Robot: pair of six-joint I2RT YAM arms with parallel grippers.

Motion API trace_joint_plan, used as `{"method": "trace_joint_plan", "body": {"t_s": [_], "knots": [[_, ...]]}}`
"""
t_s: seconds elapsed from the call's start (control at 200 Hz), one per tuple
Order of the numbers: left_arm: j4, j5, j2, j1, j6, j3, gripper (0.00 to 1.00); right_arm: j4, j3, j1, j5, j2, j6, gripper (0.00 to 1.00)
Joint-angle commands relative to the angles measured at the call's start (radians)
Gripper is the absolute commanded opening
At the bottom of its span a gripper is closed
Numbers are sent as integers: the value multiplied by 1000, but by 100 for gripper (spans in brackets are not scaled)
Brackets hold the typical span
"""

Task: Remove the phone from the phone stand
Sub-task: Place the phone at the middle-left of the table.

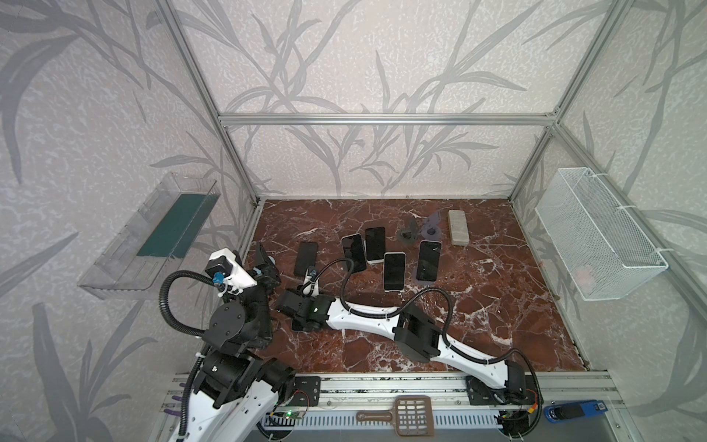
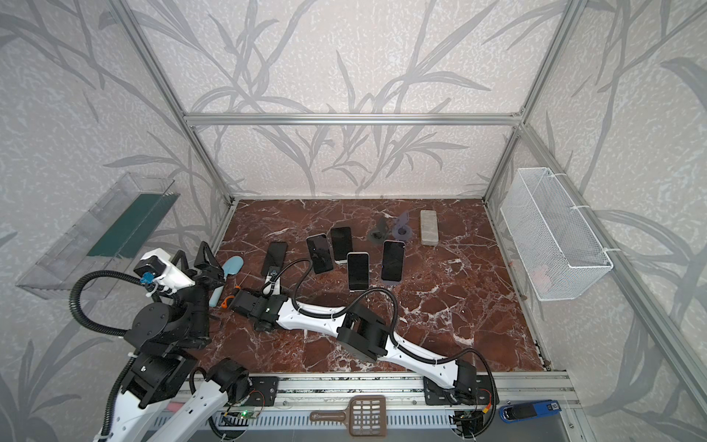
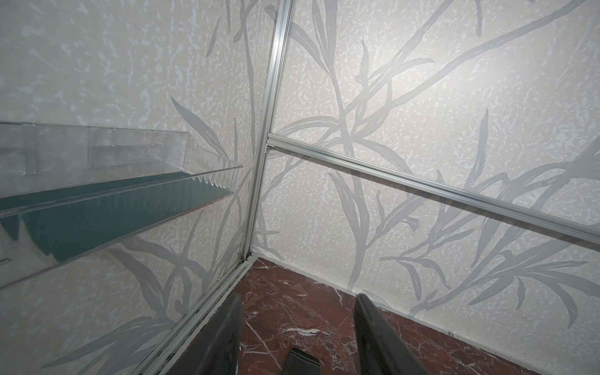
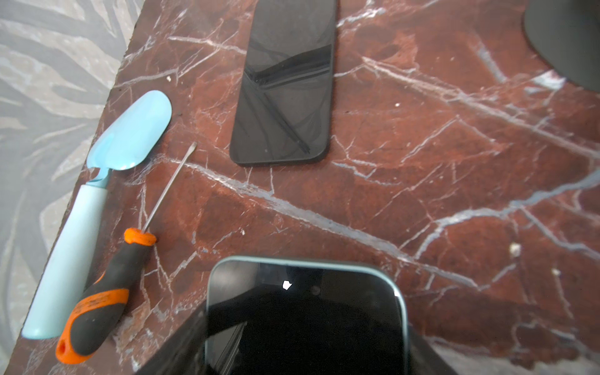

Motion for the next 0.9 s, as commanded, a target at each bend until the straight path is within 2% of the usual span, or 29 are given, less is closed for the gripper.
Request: {"method": "trace_joint_plan", "body": {"t_s": [0.0, 0.45, 0.66, 0.895], "knots": [[-11, 4, 2, 5, -12, -4, 56, -78, 15, 0, 33, 44, 24, 74], [-10, 14, 11, 4, -18, -6, 59, 145, -227, -5, -26, -95, -26, 78], [-11, 15, 21, 4, -17, -7, 59, 183, -265, -10, -65, -127, -23, 78], [-13, 26, 27, 3, -23, -6, 59, 361, -464, -11, -163, -274, -59, 78]]}}
